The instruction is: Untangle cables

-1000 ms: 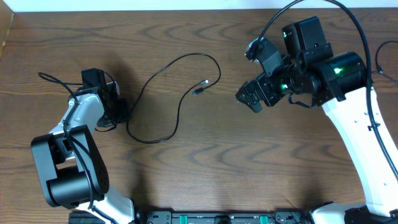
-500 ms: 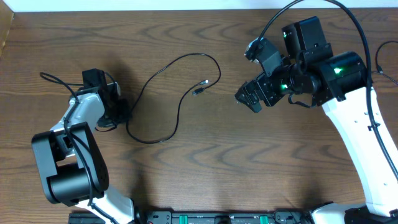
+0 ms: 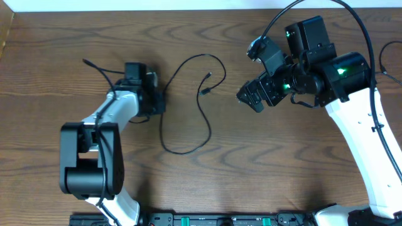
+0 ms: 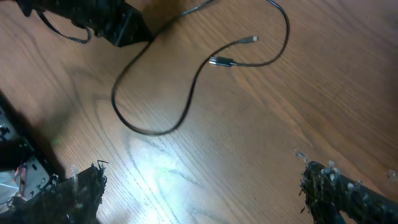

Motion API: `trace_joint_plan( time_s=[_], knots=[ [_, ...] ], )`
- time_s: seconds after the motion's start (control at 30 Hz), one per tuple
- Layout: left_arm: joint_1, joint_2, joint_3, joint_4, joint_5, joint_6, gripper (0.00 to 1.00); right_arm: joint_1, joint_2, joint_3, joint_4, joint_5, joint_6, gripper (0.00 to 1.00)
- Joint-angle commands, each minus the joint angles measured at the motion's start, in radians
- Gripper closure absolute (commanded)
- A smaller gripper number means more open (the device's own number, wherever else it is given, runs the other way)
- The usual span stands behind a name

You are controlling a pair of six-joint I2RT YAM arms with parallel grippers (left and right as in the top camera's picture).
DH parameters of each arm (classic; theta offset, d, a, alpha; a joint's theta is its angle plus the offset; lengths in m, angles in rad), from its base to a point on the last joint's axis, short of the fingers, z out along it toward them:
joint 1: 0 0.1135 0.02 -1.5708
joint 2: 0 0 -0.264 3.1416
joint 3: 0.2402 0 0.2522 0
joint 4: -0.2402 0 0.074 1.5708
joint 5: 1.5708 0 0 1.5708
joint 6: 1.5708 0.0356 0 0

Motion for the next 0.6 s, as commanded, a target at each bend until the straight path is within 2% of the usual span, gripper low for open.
trace_joint_plan(
  time_s=[0.0,0.17,0.57],
  knots=[
    [-0.059,0.026,-0.007,0.021,0.007,-0.102,0.93,0.003,-0.005,-0.002,0.013,0.074,0.008,0.01],
    [-0.127,0.026,-0.007,0.065,0.008,-0.172,0.92,0.002,-0.018,0.0,0.054,0.187,0.008,0.01],
    [-0.261,0.027,0.001,0.229,0.019,-0.3,0.92,-0.077,-0.134,0.001,0.238,0.195,0.008,0.01]
  ],
)
